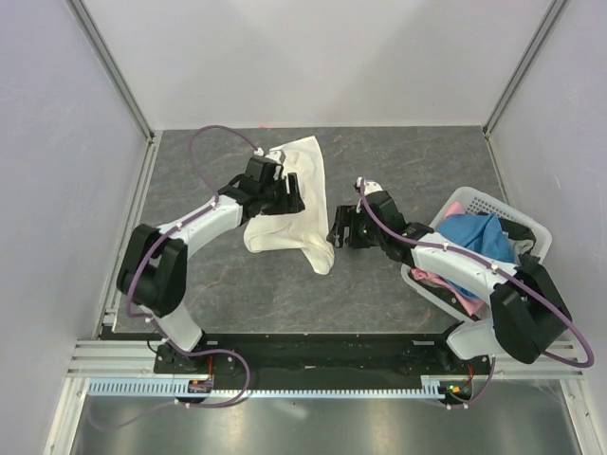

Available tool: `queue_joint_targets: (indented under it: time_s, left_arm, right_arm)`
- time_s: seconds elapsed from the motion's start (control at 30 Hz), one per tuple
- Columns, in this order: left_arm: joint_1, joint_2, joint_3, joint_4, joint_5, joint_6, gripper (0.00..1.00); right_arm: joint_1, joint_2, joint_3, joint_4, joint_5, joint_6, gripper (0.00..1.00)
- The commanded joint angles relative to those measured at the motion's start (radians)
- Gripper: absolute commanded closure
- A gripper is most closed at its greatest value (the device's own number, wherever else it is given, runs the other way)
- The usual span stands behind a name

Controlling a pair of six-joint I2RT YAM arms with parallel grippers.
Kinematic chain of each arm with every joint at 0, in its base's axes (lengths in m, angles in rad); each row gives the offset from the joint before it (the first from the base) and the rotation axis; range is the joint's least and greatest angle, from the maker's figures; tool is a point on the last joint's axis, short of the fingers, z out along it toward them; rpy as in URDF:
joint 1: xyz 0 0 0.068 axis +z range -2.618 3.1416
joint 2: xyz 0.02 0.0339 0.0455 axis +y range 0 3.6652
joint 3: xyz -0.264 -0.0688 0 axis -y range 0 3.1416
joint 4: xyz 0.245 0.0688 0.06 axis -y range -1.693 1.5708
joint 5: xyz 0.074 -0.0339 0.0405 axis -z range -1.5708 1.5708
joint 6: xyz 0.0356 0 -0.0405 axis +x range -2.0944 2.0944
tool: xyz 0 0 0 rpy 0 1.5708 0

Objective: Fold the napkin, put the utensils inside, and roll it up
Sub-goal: Move the napkin to the centre of the board, then flatten the napkin out

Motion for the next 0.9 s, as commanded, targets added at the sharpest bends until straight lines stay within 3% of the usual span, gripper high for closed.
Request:
queue_joint_targets:
  time_s: [0.0, 0.37, 0.57, 0.67, 0.8, 0.87]
  left_arm:
    - [-0.001, 0.088, 0.113, 0.023, -0.007, 0.076, 0.28]
    - [0.007, 0.277, 0.263, -0.002, -0.061, 0.138, 0.34]
    - [0.024, 0.315, 0.275, -0.002, -0.021, 0.137, 0.45]
    - [0.027, 0.320, 0.279, -0.002, -0.014, 0.134, 0.52]
    - [0.036, 0.320, 0.279, -0.002, 0.014, 0.128, 0.79]
    - [0.042, 0.315, 0.276, -0.003, 0.043, 0.120, 0.88]
  right_arm:
    - [0.008, 0.022, -0.007, 0.016, -0.005, 0.027, 0.19]
    - [0.036, 0.048, -0.016, 0.023, -0.073, -0.023, 0.22]
    - [0.045, 0.105, 0.002, 0.040, -0.074, -0.042, 0.24]
    - [0.045, 0.142, 0.019, 0.051, -0.076, -0.053, 0.27]
    - [0.046, 0.185, 0.034, 0.069, -0.093, -0.069, 0.32]
    - [0.046, 0.209, 0.039, 0.083, -0.103, -0.085, 0.37]
